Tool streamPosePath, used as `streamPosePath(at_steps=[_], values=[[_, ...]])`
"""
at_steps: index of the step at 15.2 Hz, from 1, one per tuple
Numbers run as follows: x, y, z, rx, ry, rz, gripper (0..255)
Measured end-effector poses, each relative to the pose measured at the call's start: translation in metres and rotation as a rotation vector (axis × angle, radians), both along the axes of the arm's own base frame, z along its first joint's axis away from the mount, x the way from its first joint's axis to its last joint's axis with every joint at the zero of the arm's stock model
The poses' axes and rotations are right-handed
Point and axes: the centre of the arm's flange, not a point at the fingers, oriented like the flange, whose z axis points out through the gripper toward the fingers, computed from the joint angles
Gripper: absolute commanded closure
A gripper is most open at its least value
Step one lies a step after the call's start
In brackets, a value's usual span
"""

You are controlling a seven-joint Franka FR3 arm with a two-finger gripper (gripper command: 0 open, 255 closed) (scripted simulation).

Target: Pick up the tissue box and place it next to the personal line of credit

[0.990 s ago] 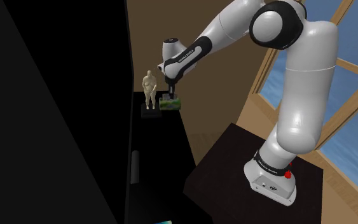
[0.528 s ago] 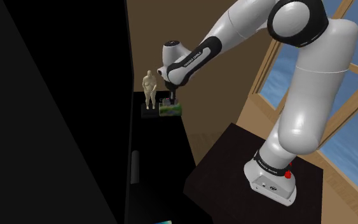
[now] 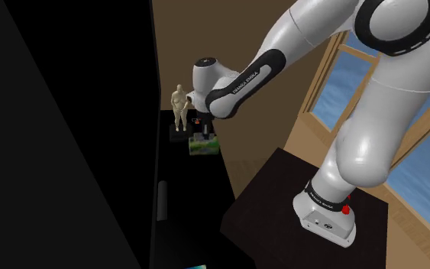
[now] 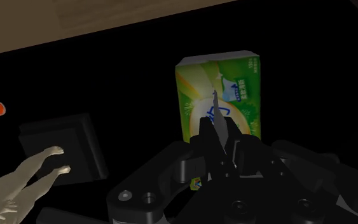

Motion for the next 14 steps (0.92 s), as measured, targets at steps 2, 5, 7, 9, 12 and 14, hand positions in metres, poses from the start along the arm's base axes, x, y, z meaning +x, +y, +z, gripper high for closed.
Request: streamPosePath(at_steps=[2, 5, 7, 9, 12, 14], values=[[-0.015, 0.02, 0.002, 0.0, 0.0, 0.0, 255], [-0.039, 0.049, 0.001, 0.0, 0.0, 0.0, 255], [-0.056, 0.07, -0.001, 0.0, 0.0, 0.0, 255], [-0.075, 0.09, 0.0, 0.0, 0.0, 0.0, 255], [-0.099, 0.121, -0.003, 0.0, 0.0, 0.0, 255], [-0.113, 0.138, -0.002, 0.0, 0.0, 0.0, 255]])
